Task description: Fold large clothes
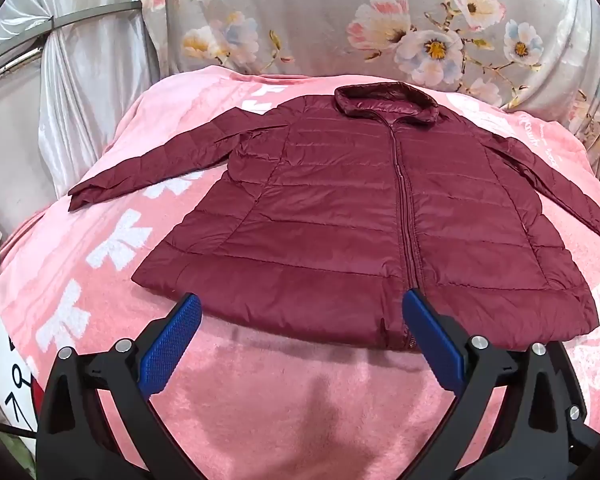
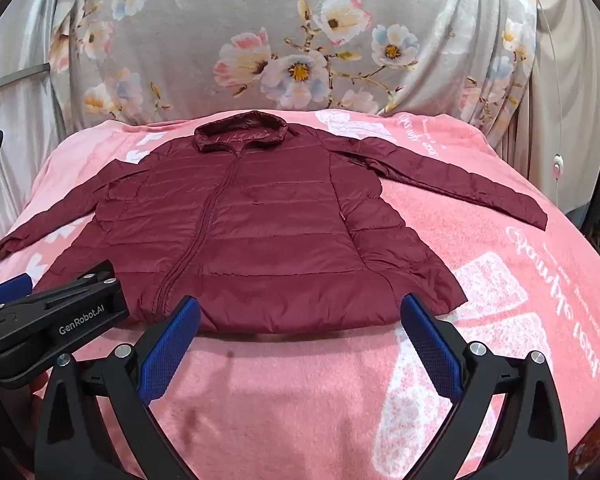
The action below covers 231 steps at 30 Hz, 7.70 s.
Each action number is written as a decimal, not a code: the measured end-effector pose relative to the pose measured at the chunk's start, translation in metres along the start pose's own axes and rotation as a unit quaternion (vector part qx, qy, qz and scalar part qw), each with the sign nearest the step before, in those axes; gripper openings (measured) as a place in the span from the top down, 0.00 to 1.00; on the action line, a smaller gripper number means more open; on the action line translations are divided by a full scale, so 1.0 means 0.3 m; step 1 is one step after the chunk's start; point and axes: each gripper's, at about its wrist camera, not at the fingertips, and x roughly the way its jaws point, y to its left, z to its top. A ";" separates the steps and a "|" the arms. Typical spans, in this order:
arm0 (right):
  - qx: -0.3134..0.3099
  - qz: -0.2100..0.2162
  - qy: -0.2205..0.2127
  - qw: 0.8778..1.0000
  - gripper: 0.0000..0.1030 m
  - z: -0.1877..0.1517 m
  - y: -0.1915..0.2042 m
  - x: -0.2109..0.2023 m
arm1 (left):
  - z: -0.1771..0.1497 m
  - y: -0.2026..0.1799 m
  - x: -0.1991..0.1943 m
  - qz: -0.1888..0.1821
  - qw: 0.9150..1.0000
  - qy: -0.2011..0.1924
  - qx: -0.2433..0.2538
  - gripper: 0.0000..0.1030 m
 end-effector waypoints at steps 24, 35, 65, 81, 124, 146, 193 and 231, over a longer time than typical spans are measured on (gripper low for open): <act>0.001 -0.001 -0.001 1.000 0.05 -0.011 0.025 -0.003 | -0.005 0.033 -0.017 0.013 1.000 -0.010 -0.002 0.05; 0.002 0.000 -0.003 1.000 0.05 -0.013 0.025 -0.003 | -0.008 0.033 -0.018 0.012 1.000 -0.011 -0.002 0.05; 0.006 0.003 0.000 1.000 0.05 -0.019 0.037 -0.003 | -0.011 0.041 -0.020 0.011 1.000 -0.010 -0.004 0.05; 0.008 0.004 0.000 1.000 0.05 -0.020 0.035 -0.004 | -0.012 0.044 -0.020 0.011 1.000 -0.011 -0.004 0.05; 0.137 -0.028 -0.010 0.990 0.05 0.194 -0.412 0.273 | 0.140 0.150 0.103 0.007 0.998 -0.021 -0.064 0.05; 0.383 -0.145 0.026 0.912 0.25 0.237 -1.210 0.778 | 0.288 0.024 0.437 0.037 0.998 0.015 -0.047 0.05; 0.030 0.249 0.057 0.966 0.36 0.423 0.181 0.877 | 0.394 0.372 0.569 0.008 0.989 0.042 -0.139 0.05; 0.197 0.141 0.064 0.968 0.48 0.377 -0.250 0.979 | 0.448 0.195 0.784 -0.164 0.942 0.184 -0.228 0.46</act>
